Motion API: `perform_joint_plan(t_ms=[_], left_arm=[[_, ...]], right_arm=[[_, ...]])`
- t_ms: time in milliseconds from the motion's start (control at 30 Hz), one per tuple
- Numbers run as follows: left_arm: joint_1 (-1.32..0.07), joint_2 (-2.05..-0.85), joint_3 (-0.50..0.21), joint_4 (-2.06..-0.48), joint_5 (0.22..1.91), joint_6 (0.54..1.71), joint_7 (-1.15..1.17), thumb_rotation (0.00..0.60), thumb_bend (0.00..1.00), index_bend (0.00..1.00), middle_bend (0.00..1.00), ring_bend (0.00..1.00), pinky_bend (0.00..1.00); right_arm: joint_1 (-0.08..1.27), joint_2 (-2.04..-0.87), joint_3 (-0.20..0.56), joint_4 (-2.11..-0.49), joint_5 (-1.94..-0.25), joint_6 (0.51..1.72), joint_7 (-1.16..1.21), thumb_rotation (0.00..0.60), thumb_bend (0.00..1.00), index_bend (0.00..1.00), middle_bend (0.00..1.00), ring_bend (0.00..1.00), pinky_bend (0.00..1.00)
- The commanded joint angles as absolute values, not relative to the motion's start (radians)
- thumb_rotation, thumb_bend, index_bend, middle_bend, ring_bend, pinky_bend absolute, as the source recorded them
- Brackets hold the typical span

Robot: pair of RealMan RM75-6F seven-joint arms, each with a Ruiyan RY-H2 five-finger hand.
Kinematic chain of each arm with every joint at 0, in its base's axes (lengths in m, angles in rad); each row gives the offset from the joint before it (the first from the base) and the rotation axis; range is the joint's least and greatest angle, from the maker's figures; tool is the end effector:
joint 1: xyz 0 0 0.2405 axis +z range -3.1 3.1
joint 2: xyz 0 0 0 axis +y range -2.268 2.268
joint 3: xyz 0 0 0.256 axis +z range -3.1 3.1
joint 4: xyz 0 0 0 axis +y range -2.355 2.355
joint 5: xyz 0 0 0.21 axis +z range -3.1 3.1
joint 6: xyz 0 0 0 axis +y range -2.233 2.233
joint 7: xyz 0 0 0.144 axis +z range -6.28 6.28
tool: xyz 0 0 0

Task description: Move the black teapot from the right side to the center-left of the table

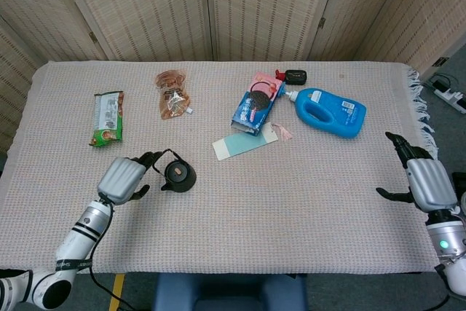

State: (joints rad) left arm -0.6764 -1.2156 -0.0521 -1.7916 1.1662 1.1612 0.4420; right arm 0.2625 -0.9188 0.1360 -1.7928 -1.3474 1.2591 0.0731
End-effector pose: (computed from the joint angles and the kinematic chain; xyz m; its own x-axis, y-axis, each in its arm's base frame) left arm -0.1687 0.3091 0.0778 0.5717 0.1228 0.8112 0.7865 -0.3637 -0.4992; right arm -0.2702 -0.2455 0.1937 0.3187 -0.0780 0.9446 -0.9477 -0.0450 0.3161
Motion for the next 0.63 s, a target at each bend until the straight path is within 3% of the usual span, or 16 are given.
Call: perform_joint_plan(t_ms=[33,267,633], left_arm=[[-0.596,-1.153,-0.060,-1.798,1.195,1.253,0.371,0.600,0.32,0.16,0.22,0.35,0.43],[-0.473,-1.120,-0.050,-1.750,1.176,1.376,0.325,0.600,0.31,0.16,0.20,0.21,0.24],[-0.292,-1.170,0.030,-1.703,1.280,1.536,0.291,0.600,0.31,0.17,0.18,0.17,0.14]], right_arm=[[0.234,-0.911,0.108,-1.736,-1.423,1.292,0.147,0.600,0.12,0.00,0.00,0.06,0.10],[0.158,-0.967,0.075,-1.692,-1.469,1.410,0.164,0.600,0.12,0.00,0.00,0.00,0.03],[0.065,-1.030,0.025,-1.666,-1.454,1.468,0.182,0.600,0.12,0.00,0.00,0.03,0.03]])
